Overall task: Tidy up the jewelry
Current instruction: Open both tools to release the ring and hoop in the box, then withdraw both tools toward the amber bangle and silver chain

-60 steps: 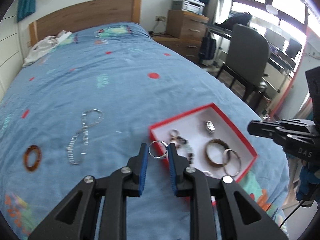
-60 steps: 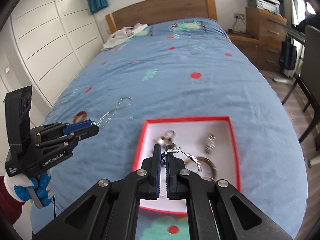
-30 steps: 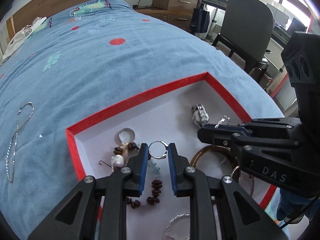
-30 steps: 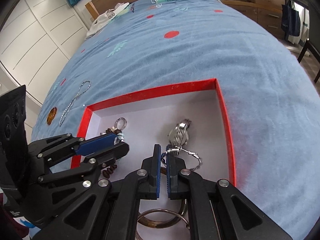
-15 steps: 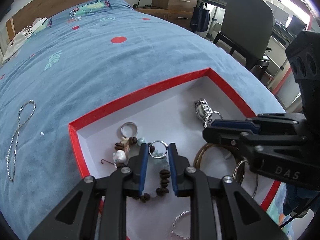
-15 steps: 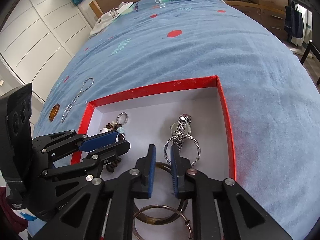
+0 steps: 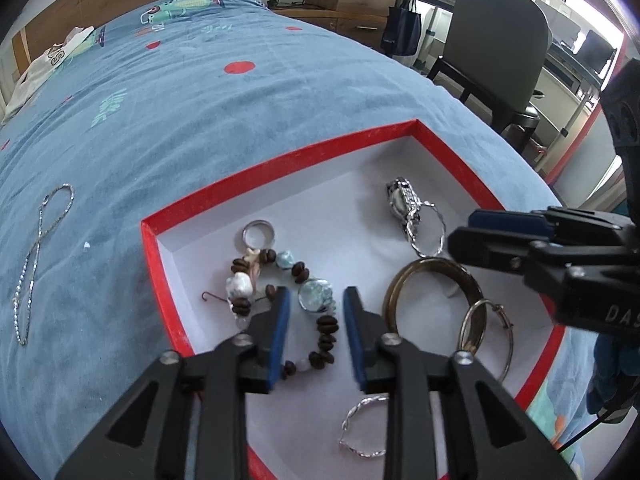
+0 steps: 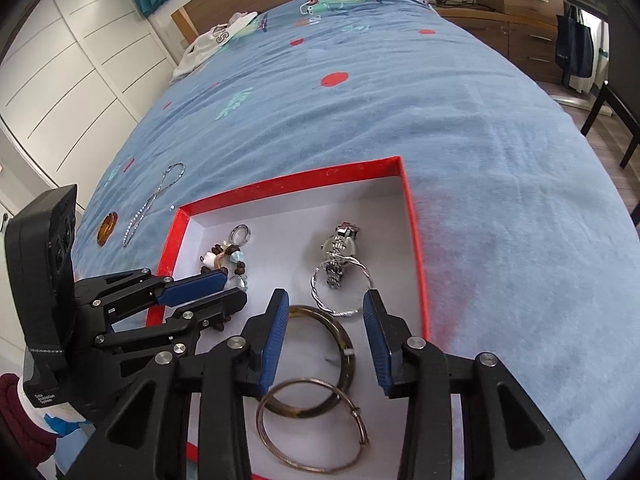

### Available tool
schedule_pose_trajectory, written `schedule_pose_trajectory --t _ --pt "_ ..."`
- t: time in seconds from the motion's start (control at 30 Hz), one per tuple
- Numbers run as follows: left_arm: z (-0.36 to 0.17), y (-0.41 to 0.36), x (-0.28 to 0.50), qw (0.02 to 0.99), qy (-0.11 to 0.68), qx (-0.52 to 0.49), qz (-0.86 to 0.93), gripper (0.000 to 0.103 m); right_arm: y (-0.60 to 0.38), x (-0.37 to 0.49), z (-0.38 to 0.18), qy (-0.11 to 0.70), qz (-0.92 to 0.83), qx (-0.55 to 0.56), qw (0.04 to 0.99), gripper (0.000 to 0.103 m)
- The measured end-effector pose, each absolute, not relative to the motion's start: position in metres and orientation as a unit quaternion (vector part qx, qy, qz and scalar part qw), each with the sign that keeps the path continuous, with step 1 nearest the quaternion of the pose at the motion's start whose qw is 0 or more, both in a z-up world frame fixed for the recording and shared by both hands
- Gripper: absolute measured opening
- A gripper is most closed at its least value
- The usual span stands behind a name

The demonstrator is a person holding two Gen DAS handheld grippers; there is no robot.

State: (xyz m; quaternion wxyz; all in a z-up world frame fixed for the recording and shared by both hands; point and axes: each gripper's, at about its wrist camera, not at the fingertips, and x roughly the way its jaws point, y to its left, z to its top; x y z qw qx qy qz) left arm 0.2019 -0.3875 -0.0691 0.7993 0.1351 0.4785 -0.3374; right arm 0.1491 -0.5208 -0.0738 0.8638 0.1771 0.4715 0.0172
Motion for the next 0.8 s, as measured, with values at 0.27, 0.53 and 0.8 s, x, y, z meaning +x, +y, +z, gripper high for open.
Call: schedule_pose_trajectory --t 0.27,0.53,0.8 --pt "-0.061 -0.378 0.197 0.798 0.488 0.114 -0.333 0.031 -0.52 0.128 -0.055 0.46 0.009 0.175 0.871 0.039" --pt "-0.026 -0.362 0.176 0.812 0.466 0.107 -0.335 0.039 -0.515 0.096 -0.03 0.449 -0.01 0.17 0.877 0.039" --pt "0.007 -0.334 0.138 0.829 0.444 0.114 -0.32 0.04 -0.507 0.063 -0.01 0.446 -0.029 0.16 0.88 0.043"
